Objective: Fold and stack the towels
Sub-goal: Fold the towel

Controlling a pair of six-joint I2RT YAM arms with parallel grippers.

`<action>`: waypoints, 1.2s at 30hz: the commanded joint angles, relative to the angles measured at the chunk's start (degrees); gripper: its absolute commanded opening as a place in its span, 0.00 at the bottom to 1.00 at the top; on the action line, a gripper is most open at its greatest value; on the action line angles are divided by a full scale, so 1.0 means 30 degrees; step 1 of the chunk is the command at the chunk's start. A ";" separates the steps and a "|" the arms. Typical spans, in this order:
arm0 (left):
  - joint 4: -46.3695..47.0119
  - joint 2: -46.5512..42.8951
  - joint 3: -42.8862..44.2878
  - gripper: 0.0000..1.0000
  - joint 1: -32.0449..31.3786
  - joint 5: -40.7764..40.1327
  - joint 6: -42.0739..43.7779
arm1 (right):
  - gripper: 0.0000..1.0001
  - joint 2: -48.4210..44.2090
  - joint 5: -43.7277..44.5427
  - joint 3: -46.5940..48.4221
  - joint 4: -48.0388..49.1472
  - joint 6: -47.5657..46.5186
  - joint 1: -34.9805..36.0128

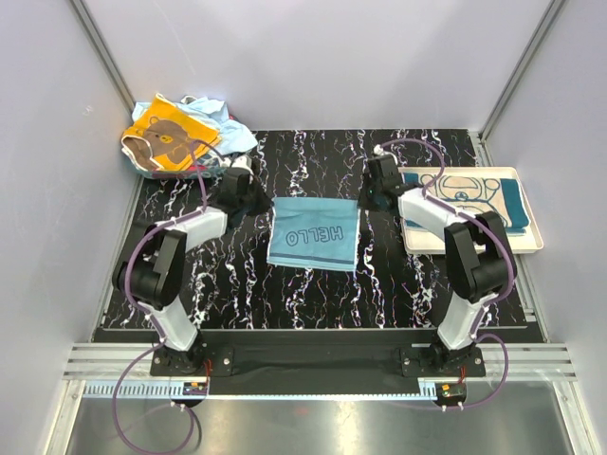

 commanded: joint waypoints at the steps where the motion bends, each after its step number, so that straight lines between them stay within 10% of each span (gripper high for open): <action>1: 0.1633 -0.1940 -0.1210 0.00 -0.0232 -0.1459 -0.0321 | 0.00 -0.1642 -0.0451 -0.1804 0.0997 0.0661 -0.0025; 36: 0.0550 -0.5342 -0.5636 0.00 -0.1698 -0.2954 0.0089 | 0.00 -0.7239 -0.0803 -0.8783 0.1995 0.2771 0.1909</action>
